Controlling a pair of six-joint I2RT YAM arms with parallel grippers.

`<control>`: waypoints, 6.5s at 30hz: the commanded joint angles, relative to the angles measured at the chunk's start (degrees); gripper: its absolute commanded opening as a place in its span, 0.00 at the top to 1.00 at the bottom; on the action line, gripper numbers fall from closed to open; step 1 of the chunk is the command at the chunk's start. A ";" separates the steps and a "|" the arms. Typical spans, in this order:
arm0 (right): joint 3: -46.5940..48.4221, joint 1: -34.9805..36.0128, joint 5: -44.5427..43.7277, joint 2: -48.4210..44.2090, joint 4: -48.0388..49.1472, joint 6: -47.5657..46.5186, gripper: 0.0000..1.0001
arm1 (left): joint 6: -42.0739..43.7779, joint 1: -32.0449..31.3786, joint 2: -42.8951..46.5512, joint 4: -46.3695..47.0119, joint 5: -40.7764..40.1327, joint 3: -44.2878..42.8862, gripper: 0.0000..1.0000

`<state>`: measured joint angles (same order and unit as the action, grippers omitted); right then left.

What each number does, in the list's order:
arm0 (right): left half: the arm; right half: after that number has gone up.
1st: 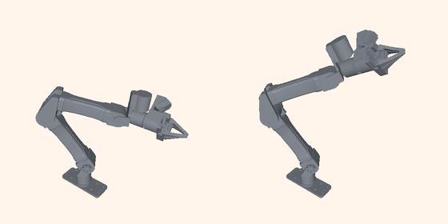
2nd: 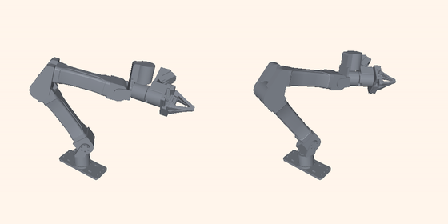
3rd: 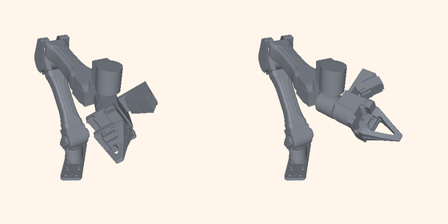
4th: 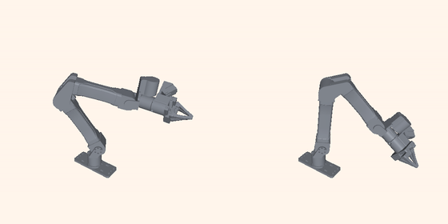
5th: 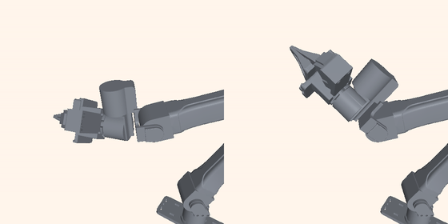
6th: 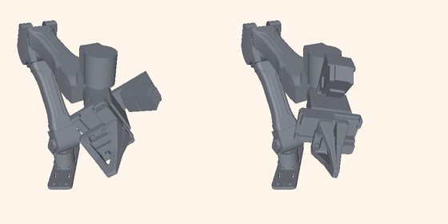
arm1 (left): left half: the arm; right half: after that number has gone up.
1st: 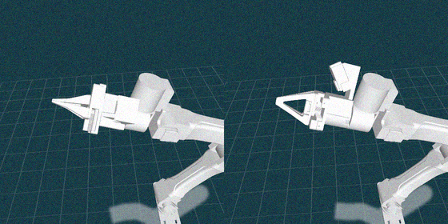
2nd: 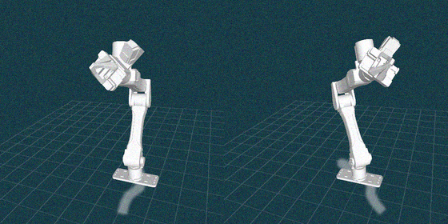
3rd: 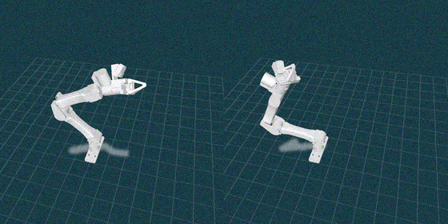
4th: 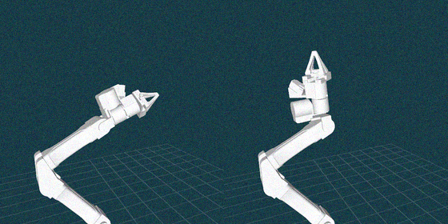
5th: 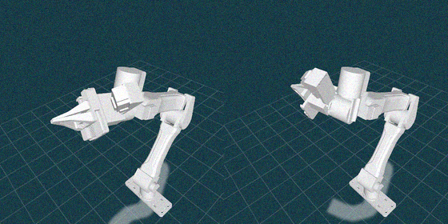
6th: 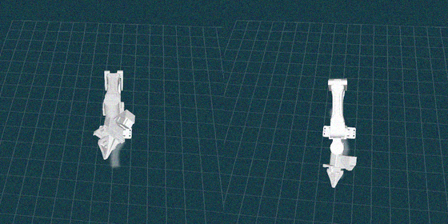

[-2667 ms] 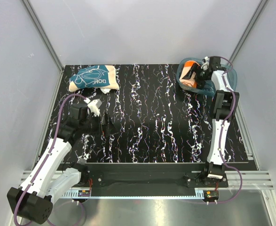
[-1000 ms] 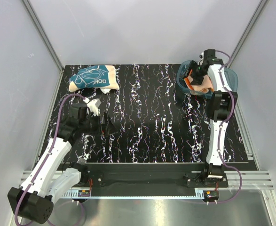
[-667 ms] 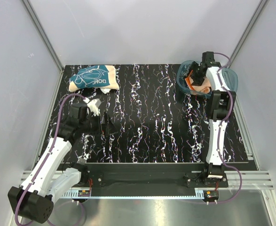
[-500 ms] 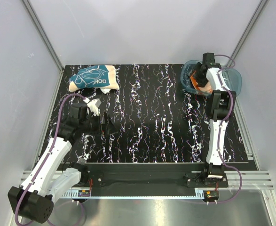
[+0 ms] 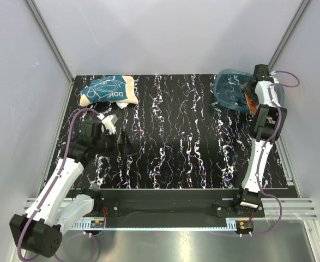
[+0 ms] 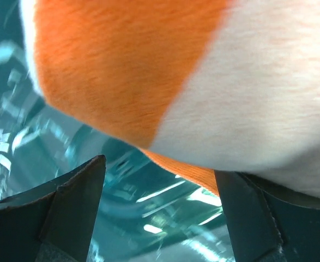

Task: Roll the towels
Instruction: Place the rolled towel into the container, then move the towel to the center of the board, then flatten the towel

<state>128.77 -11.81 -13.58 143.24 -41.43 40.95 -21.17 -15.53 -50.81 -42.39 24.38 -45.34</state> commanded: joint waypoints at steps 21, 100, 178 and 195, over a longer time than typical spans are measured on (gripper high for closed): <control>-0.18 -4.80 16.65 -5.86 8.03 -5.00 0.02 | 0.43 0.32 -0.43 1.26 -0.39 -0.10 0.01; -74.45 28.25 18.67 -88.40 3.28 -5.00 0.00 | -1.15 -2.31 -32.29 -3.24 -14.35 -57.46 0.94; -76.48 36.16 10.98 -74.69 0.04 -4.92 0.00 | -14.18 -9.00 6.60 -12.35 -40.72 -10.37 1.00; -77.45 25.96 15.43 -61.34 11.02 -2.98 0.02 | -0.19 15.53 -1.39 -7.36 -31.50 -9.06 1.00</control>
<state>50.65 14.26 0.01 78.87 -34.52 38.20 -23.70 -0.45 -50.52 -53.45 -10.66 -54.96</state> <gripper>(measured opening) 0.990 0.027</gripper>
